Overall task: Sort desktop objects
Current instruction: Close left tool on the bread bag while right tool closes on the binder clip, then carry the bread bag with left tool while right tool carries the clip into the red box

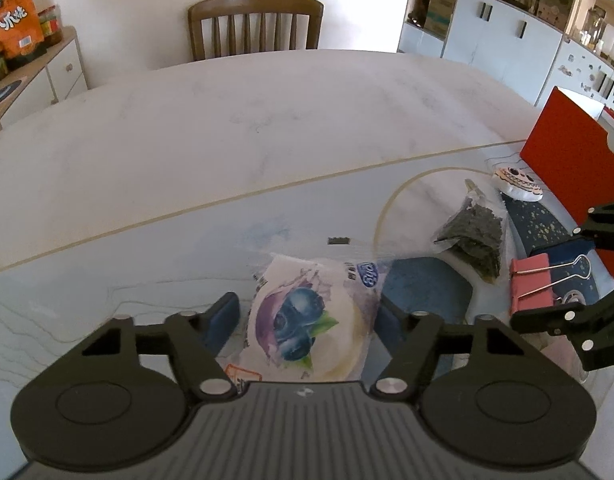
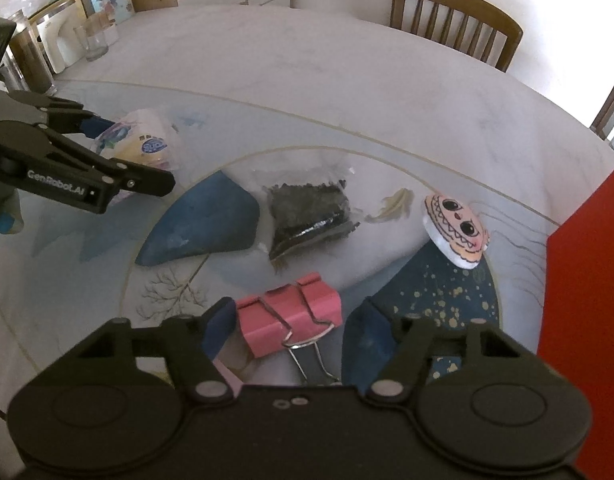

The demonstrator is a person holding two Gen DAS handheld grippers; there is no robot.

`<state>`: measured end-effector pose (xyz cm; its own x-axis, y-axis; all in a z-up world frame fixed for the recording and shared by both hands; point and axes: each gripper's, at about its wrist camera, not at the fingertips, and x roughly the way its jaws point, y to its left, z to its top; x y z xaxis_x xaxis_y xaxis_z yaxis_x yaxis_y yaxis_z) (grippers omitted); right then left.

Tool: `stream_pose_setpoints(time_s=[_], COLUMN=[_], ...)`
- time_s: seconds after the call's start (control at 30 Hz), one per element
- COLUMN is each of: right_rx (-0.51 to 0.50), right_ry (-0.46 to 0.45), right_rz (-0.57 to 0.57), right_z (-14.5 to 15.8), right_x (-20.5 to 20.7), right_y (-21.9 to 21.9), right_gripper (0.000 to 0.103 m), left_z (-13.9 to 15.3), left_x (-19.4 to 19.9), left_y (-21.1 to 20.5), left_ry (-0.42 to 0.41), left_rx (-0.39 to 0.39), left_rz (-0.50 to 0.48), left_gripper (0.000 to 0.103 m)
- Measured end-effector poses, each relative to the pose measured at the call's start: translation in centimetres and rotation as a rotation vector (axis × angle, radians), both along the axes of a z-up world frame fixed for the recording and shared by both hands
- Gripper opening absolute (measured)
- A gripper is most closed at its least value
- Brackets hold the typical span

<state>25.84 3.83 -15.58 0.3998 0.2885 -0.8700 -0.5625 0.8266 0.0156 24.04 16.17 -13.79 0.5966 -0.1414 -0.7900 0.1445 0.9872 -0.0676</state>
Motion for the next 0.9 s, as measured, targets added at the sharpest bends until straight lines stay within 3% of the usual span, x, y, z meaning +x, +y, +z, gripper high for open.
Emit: stream_pose_setpoints(time_s=[0.23,0.9], right_rx=[-0.010,-0.023], right_ry=[-0.005,-0.070], right_rz=[0.012,-0.008], right_z=[0.4,3.7], right_x=[-0.1,-1.1], right_y=[0.3,0.0], right_gripper=[0.055,0.051], left_z=[0.2,2.7], left_x=[-0.2,-3.4], left_y=[-0.2,-0.3], left_ry=[0.007,0.043], left_rx=[0.010,-0.060], left_rz=[0.017,0.034], left_gripper=[0.056,0.053])
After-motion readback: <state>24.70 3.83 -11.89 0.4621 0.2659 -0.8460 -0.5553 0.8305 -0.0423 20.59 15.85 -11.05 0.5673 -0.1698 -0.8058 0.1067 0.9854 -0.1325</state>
